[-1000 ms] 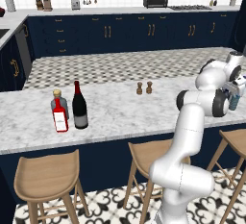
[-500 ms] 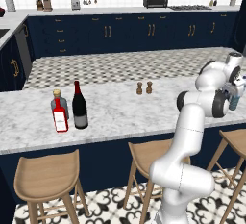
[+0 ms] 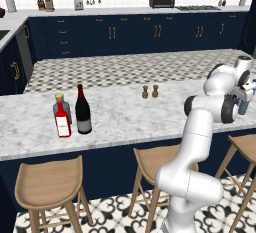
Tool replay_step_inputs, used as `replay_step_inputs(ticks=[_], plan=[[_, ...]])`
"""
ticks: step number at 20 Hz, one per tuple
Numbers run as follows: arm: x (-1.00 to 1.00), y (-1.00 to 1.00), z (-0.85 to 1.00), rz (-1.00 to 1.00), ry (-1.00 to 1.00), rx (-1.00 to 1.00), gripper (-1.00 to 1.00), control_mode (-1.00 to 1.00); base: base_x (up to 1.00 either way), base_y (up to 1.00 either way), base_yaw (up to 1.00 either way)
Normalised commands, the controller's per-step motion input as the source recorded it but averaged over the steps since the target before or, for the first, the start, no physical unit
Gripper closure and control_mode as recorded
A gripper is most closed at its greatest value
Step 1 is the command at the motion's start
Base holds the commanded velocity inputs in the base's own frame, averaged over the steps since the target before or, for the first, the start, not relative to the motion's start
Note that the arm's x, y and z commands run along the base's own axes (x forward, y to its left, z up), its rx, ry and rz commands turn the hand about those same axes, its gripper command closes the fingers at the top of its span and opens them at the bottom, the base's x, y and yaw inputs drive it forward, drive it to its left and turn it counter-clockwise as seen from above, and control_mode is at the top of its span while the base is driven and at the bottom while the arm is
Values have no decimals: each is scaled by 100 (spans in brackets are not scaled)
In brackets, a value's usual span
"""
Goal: Move the plastic bottles in the middle to the plastics group, and the glass bottles in the middle to the glass group.
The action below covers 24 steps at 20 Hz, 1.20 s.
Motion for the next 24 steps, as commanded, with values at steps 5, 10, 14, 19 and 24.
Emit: replay_step_inputs(ticks=[5, 10, 14, 19, 24], plan=[[0, 0, 0, 0, 0, 0, -100, -100, 0, 0, 0], [0, 0, 2, 0, 0, 0, -100, -100, 0, 0, 0], [0, 1, 13, 0, 0, -5, -100, -100, 0, 0, 0], [-2, 5, 29, 0, 0, -10, -100, -100, 0, 0, 0], [-57, 36, 45, 3, 0, -12, -100, -100, 0, 0, 0]])
